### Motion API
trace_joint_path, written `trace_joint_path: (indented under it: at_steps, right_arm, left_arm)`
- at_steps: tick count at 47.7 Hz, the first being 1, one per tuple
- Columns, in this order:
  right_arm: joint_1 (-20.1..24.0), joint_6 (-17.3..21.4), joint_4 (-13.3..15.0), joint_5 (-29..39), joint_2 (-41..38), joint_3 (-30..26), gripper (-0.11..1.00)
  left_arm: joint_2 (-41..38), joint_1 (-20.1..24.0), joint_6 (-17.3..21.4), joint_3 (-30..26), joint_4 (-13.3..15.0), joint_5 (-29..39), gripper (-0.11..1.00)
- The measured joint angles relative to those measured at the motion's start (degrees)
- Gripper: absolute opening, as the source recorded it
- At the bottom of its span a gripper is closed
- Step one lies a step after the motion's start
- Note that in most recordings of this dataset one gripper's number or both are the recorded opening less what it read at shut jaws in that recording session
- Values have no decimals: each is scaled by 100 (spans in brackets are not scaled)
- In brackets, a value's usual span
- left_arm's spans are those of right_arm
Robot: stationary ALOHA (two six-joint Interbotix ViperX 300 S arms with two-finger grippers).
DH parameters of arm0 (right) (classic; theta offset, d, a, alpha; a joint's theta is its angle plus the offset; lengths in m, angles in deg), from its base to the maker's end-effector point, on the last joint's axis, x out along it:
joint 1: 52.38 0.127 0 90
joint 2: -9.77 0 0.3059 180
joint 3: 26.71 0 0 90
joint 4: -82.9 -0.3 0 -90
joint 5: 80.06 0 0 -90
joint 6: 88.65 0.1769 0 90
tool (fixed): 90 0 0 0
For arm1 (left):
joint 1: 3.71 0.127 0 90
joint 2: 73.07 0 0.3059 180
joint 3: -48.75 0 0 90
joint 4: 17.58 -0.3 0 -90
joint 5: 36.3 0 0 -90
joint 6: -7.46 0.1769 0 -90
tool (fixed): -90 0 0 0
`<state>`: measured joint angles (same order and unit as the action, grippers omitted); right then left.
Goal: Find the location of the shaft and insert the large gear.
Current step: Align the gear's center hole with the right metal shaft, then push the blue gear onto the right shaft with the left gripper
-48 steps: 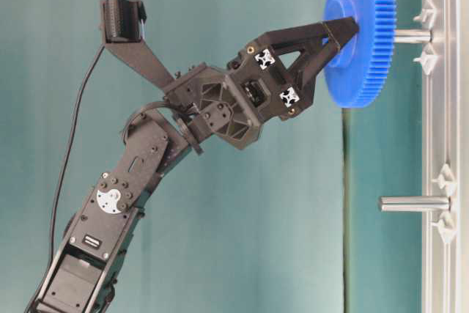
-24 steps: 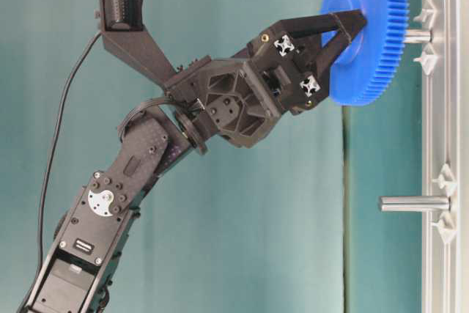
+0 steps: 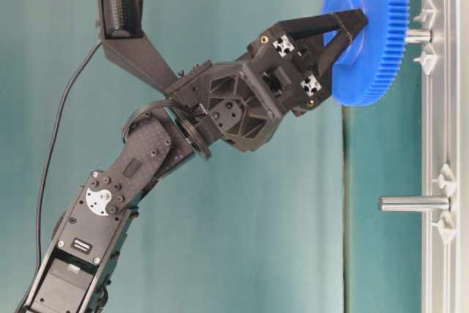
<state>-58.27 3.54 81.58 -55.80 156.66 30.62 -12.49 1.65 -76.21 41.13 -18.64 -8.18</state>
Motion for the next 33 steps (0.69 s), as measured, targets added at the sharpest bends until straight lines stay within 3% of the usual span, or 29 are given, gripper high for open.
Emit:
trace_joint_path:
  at_steps: [33]
  right_arm:
    - [-9,0,0,-35,0,9,2]
  left_arm:
    - [105,-35,-141,35,0,-9,72]
